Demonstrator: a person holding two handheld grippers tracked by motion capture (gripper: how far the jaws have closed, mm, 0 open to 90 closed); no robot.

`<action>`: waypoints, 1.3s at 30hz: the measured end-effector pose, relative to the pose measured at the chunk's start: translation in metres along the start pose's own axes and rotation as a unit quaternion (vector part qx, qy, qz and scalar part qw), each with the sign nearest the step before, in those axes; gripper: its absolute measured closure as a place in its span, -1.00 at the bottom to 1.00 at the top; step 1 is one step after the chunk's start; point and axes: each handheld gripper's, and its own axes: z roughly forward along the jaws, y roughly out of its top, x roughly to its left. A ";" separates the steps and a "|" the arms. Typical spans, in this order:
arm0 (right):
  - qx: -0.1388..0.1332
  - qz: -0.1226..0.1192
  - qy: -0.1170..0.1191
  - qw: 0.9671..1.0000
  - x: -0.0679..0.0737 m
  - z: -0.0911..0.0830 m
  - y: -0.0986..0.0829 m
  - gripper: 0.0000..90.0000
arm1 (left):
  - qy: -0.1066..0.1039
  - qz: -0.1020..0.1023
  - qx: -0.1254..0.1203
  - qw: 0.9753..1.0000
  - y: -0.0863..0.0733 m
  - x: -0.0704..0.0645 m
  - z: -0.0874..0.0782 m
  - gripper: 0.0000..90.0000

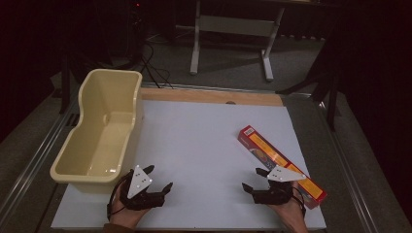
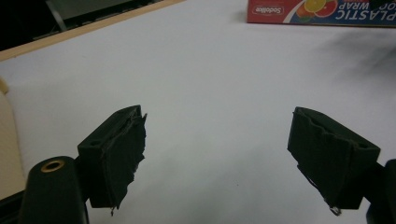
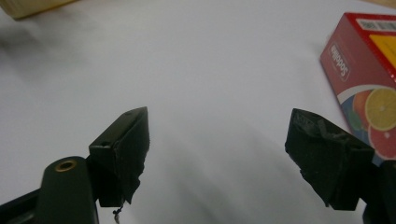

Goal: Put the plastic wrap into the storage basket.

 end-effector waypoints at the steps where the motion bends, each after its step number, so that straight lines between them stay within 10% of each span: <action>1: -0.002 0.000 -0.001 1.000 0.000 -0.001 0.000 -0.53 | 0.000 0.000 0.000 1.000 0.000 0.000 0.000 -0.58; 28: 0.003 0.029 -0.028 0.999 -0.010 -0.012 0.008 -0.32 | 0.008 -0.012 -0.012 1.000 -0.002 0.008 -0.008 -0.47; 39: 0.016 0.024 -0.045 0.999 -0.039 -0.030 0.017 -0.23 | 0.008 -0.013 -0.020 1.000 -0.002 0.008 -0.010 -0.46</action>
